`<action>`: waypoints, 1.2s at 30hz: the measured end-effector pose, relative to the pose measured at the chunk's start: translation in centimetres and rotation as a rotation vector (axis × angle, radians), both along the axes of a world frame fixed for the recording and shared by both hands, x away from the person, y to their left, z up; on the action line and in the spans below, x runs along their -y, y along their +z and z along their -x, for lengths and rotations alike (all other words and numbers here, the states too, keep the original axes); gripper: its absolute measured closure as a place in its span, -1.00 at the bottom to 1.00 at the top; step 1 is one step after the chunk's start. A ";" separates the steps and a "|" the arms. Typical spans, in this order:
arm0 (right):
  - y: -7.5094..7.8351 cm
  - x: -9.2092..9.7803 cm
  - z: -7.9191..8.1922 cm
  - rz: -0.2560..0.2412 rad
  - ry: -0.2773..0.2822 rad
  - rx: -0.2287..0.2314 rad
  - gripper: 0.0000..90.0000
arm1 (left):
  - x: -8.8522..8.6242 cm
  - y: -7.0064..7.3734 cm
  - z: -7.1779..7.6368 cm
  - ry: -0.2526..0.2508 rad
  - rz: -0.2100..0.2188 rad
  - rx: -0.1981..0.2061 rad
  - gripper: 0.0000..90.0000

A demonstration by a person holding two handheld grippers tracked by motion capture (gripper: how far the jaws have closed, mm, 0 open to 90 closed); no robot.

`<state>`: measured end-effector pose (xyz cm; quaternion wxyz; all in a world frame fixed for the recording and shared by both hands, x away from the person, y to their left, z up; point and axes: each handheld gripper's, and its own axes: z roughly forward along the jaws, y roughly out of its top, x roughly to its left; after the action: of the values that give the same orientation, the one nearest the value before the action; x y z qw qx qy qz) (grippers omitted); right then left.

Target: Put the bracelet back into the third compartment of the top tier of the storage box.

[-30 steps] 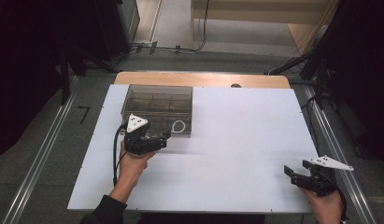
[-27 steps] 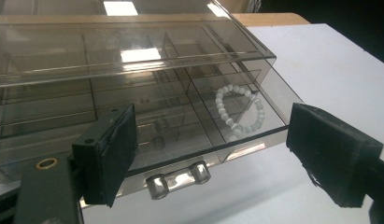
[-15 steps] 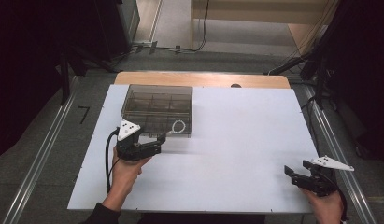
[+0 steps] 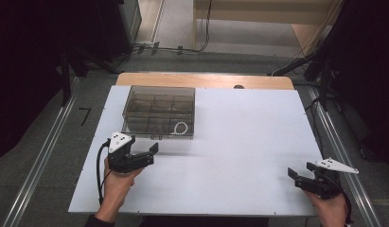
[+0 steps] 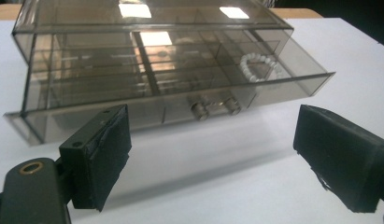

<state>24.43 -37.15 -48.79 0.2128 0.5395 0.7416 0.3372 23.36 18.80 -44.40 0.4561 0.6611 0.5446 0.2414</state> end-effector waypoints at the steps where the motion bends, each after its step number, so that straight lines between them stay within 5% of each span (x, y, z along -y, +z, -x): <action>1: 0.0 0.0 0.0 0.001 0.001 0.003 -0.56 | -0.1 -0.1 0.1 0.005 0.001 -0.001 -0.75; 36: 0.2 0.0 0.1 -0.006 0.007 0.009 -0.59 | -3.8 -3.3 3.3 0.089 -0.009 -0.070 -0.77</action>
<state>24.33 -37.14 -48.62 0.2132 0.5362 0.7414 0.3426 20.01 22.65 -47.69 0.4227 0.6463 0.5881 0.2403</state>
